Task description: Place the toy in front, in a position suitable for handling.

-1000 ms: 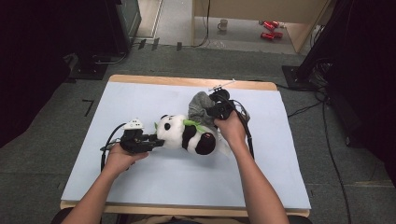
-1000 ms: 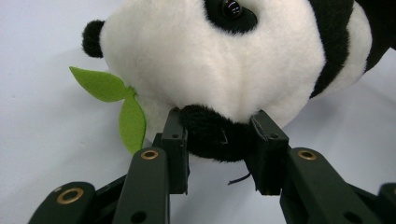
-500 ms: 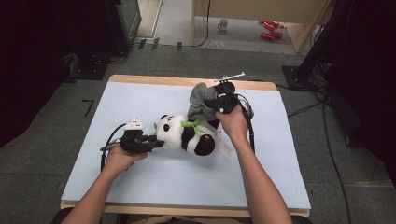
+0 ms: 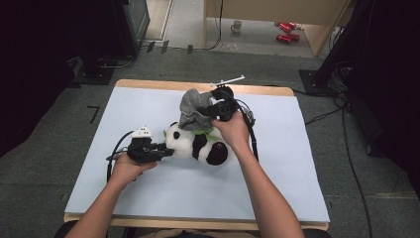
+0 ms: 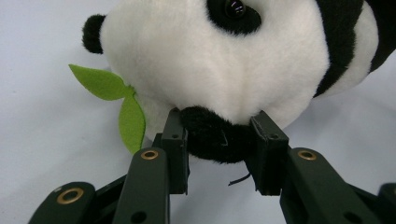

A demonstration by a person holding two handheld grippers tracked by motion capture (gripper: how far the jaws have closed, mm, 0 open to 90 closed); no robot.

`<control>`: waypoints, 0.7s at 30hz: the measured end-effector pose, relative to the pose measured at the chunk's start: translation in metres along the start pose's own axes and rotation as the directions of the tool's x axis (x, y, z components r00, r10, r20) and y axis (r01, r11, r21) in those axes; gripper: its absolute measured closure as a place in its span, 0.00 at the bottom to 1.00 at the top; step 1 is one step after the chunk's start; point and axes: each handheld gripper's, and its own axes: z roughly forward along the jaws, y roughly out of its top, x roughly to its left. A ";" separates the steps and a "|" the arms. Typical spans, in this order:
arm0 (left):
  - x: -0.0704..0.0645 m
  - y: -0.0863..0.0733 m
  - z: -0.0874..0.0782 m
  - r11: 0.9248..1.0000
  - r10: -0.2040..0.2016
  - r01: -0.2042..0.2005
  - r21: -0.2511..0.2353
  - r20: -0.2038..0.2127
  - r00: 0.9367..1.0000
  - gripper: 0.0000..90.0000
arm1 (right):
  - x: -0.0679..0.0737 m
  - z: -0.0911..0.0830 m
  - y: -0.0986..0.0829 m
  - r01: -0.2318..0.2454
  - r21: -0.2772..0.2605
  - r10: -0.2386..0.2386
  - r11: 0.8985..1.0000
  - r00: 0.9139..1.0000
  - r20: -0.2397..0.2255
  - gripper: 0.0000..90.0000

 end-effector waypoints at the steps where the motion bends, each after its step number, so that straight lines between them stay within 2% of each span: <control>1: 0.000 0.000 0.000 1.000 -0.001 0.001 0.000 -0.001 1.000 0.71 | 0.001 0.009 -0.005 0.005 0.033 -0.005 0.999 1.000 -0.002 0.89; 2: 0.000 0.000 0.000 1.000 0.000 0.000 0.001 -0.002 1.000 0.71 | 0.001 0.009 -0.005 0.005 0.033 -0.005 0.999 1.000 -0.002 0.89; 6: 0.000 0.000 0.000 1.000 -0.003 0.003 0.001 -0.002 1.000 0.71 | -0.005 0.026 -0.019 -0.002 0.105 0.001 0.994 1.000 0.010 0.89; 8: 0.000 0.000 0.000 1.000 -0.006 0.006 -0.001 0.000 1.000 0.71 | -0.012 0.028 -0.024 -0.021 0.102 0.021 0.995 1.000 0.003 0.89; 9: 0.000 0.000 0.000 1.000 -0.007 0.007 -0.003 0.001 1.000 0.71 | -0.015 0.028 -0.026 -0.022 0.104 0.021 0.994 1.000 0.016 0.89; 16: -0.001 0.001 0.000 1.000 -0.021 0.021 -0.023 0.009 1.000 0.71 | -0.026 0.022 -0.030 0.026 0.099 -0.037 0.995 0.994 0.106 0.89; 21: 0.000 0.002 0.000 0.999 -0.025 0.026 -0.031 0.013 1.000 0.71 | -0.034 0.019 -0.029 0.014 0.085 -0.024 0.996 0.992 0.121 0.89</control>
